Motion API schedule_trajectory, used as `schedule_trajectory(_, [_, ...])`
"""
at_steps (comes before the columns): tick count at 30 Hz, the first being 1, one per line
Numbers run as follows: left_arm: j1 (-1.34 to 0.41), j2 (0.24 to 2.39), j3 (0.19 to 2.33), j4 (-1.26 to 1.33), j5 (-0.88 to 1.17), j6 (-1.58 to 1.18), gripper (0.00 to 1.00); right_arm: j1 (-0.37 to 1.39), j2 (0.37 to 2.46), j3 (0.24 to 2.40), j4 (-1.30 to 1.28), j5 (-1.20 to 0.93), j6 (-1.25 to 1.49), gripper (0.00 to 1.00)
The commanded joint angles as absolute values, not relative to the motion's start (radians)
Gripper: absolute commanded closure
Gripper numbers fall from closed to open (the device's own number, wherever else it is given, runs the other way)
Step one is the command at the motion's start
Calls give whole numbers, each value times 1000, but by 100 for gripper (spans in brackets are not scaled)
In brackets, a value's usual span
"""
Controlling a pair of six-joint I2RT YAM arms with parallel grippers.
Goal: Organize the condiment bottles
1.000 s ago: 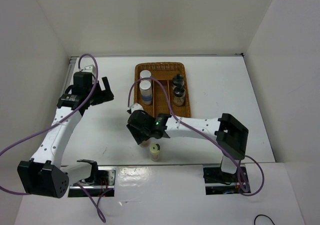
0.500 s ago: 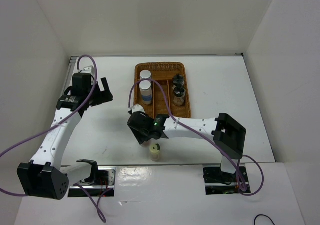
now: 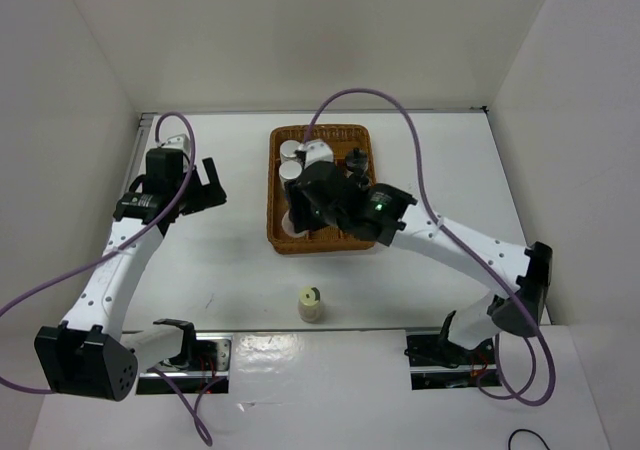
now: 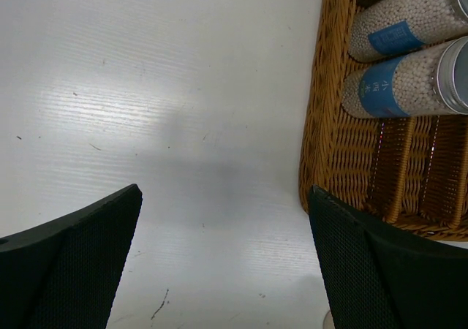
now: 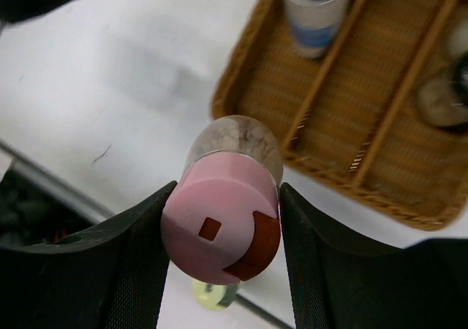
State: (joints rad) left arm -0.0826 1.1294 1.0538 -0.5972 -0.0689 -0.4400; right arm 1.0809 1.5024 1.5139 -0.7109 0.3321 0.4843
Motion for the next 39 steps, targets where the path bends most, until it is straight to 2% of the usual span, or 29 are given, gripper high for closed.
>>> schedule_trajectory(1, [-77,1101,1043,-558,-66,-417,0,974,1477,1490,-718,376,434,64])
schedule_trajectory(4, [-77,1101,1034,-546,-57,-417,0,849,1509,1476,-647,354,385,64])
schedule_trajectory(13, [-67,1134,1043,-537,-48,-417,0,646,1736,1681,-551,315,253,63])
schedule_trajectory(25, [-58,1187,1086,-509,-48,-417,0,598,2025,1887,-499,243,210,64])
schedule_trajectory(38, [-49,1276,1126,-482,-37,-417,0,589,2112,1856,-488,233,210,64])
schedule_trajectory(39, [-49,1276,1126,-482,-37,-417,0,578,2124,1856,-488,221,210,61])
